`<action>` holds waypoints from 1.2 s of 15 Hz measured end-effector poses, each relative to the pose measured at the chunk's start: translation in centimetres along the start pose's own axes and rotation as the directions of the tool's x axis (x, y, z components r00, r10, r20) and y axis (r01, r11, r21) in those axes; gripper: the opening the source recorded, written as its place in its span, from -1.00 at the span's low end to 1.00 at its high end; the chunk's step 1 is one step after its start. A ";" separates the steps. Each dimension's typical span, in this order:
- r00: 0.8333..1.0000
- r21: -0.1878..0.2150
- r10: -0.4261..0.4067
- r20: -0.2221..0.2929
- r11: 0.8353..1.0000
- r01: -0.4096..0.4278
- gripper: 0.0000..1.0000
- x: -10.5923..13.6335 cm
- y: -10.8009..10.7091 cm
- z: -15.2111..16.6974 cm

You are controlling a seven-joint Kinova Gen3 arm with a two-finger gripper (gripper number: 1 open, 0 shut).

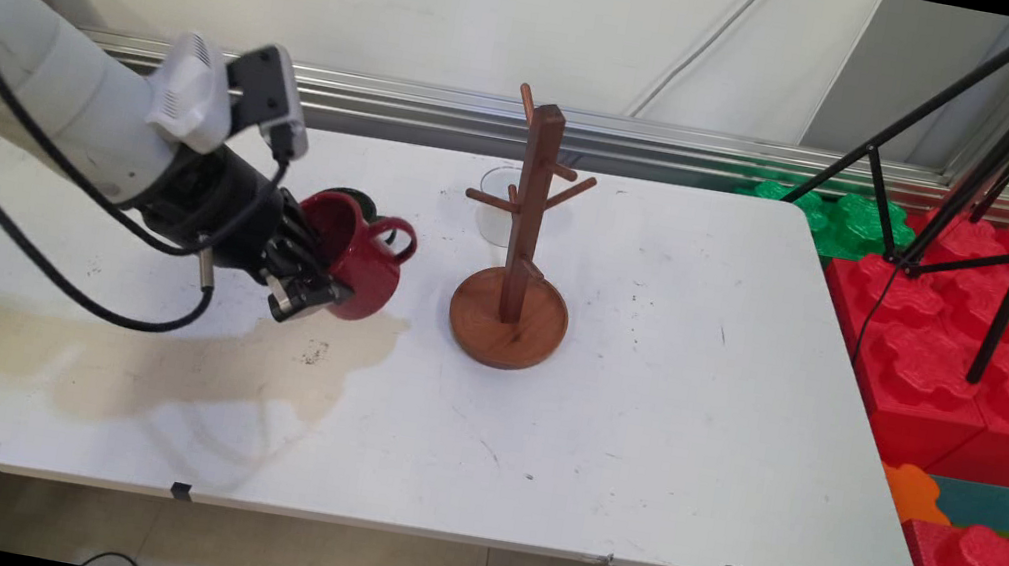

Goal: Place the picked object on the table

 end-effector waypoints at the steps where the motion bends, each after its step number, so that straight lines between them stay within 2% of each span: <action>1: 1.000 -0.004 0.005 0.017 1.000 -0.005 -1.00 0.0 -0.3 0.6; 6: 0.996 -0.014 -0.001 0.093 1.000 0.002 -1.00 0.1 -1.3 3.4; 12: 0.981 -0.027 -0.008 0.195 1.000 0.014 -1.00 -0.5 -2.2 6.2; 18: 0.969 -0.019 -0.012 0.248 1.000 0.017 -1.00 -0.9 -2.7 7.8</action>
